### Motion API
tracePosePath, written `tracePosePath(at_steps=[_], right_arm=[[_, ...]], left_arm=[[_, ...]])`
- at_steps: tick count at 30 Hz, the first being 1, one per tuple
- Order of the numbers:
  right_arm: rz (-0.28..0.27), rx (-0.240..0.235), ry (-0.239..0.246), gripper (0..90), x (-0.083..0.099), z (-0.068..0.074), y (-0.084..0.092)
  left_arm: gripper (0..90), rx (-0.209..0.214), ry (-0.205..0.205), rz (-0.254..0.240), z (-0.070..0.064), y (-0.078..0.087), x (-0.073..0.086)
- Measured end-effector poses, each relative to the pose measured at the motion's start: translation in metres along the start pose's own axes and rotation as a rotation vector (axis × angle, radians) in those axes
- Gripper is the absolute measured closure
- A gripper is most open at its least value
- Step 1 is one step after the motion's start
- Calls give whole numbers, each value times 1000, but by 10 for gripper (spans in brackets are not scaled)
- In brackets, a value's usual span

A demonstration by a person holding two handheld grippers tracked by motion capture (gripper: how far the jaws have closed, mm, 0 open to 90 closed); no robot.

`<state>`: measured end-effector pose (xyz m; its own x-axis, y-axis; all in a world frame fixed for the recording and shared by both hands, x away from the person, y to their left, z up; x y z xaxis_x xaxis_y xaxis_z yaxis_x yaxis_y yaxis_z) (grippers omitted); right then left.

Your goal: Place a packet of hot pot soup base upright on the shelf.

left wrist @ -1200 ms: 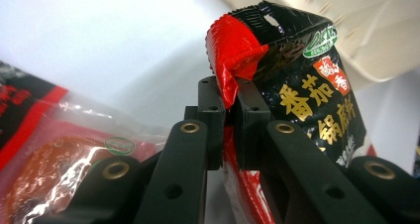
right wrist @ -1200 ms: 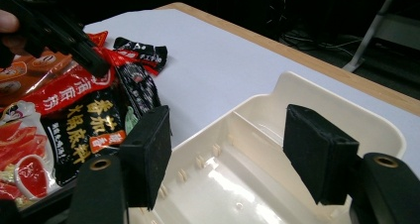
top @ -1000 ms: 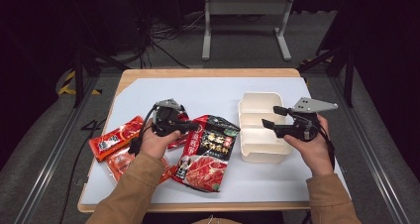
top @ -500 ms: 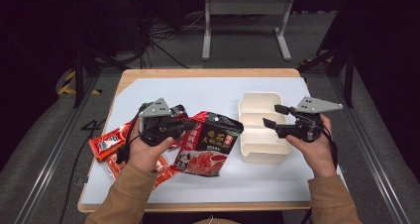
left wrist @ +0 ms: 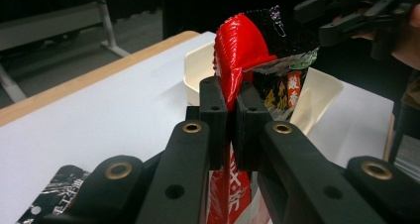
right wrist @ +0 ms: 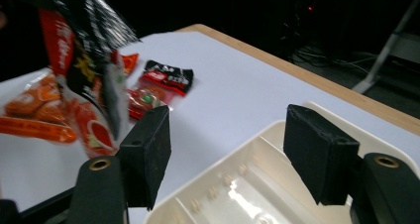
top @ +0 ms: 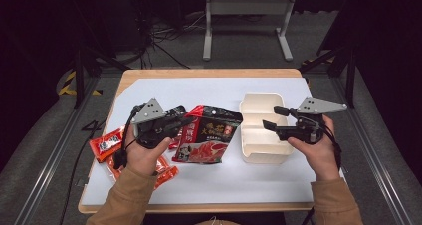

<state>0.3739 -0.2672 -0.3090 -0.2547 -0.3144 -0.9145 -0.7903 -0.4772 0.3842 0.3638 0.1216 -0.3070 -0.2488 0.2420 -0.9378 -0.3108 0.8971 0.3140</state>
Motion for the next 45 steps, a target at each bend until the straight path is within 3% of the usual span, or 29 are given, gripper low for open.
tracePosePath(at_steps=[4, 9, 21, 30, 34, 38, 45], right_arm=[[-34, -79, -3, 348, -12, 16, 3], [-29, -107, 29, 344, -20, 32, -1], [34, -183, 87, 354, -42, 67, -40], [28, -222, 63, 381, -46, 76, -58], [35, -257, 39, 455, -46, 76, -65], [31, -268, 20, 469, -46, 77, -71], [68, -307, 18, 531, -47, 82, -80]], left_arm=[[853, -5, 7, -17, 2, 1, 1], [852, -10, 17, -53, 6, 2, 1], [847, -4, 11, -67, 4, 6, 0], [847, 1, 13, -74, 4, 8, 1], [845, 10, 17, -78, 4, 8, 1], [844, 16, 16, -71, 2, 6, 1], [841, 28, 16, -71, 2, 5, 1]])
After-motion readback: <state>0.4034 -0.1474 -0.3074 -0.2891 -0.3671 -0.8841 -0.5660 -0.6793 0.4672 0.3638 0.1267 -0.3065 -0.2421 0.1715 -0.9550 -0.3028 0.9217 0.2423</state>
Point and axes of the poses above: each handheld gripper's, and its own axes: y roughly backward along the jaws, x roughly out of its underside, z roughly to its left, the point moved 1 cm from there along -y, roughly forward along the jaws, and after that the axes turned 15 degrees about x, right-handed, at the moved point
